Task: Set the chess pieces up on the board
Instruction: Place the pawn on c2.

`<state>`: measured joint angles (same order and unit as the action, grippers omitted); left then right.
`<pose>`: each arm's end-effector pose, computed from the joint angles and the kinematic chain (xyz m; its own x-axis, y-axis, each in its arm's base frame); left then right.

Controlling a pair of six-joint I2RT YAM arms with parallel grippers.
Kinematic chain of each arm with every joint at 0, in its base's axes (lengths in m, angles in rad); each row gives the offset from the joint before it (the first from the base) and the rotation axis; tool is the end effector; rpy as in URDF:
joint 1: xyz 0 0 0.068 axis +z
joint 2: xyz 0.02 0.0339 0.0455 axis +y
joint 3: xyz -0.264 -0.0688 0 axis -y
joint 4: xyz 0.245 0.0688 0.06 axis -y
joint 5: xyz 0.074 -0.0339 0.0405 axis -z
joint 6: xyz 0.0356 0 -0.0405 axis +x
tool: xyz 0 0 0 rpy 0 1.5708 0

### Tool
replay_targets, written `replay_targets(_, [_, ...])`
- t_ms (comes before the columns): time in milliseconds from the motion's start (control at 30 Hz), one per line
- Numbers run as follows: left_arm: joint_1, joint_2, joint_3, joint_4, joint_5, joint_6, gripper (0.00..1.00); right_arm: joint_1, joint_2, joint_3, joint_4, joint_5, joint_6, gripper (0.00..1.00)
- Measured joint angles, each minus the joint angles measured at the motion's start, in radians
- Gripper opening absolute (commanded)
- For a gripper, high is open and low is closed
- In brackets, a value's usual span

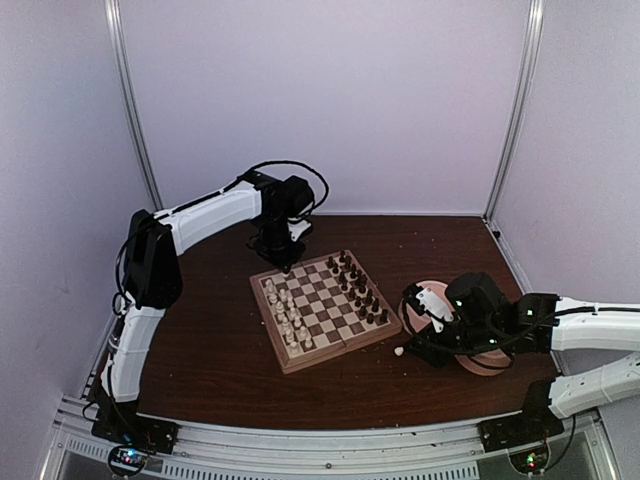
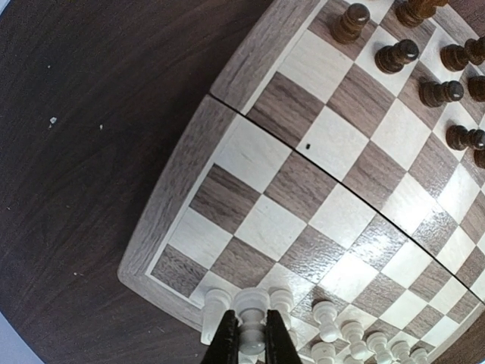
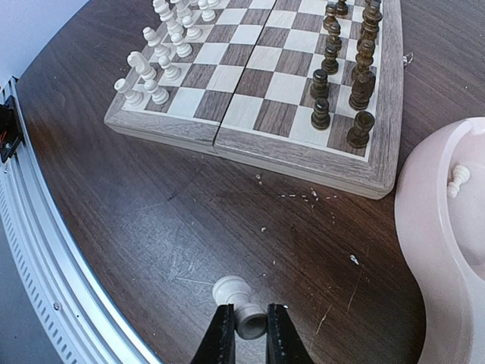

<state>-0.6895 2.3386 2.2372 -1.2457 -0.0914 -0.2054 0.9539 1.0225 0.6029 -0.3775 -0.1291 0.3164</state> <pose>0.3705 -0.3012 0.2316 -0.8625 0.4479 -0.2353 0.4514 0.8913 0.0419 0.1160 0.1715 0.2156 -0.6612 -0.3988 -0.6354 -0.6894 0.6570 0.3049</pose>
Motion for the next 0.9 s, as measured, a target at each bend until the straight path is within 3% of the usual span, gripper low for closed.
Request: replay_targets(900, [0.027,0.039,-0.077,0.052,0.037,0.005,0.09,0.000,0.016,0.000,0.004,0.000,0.000,0.00])
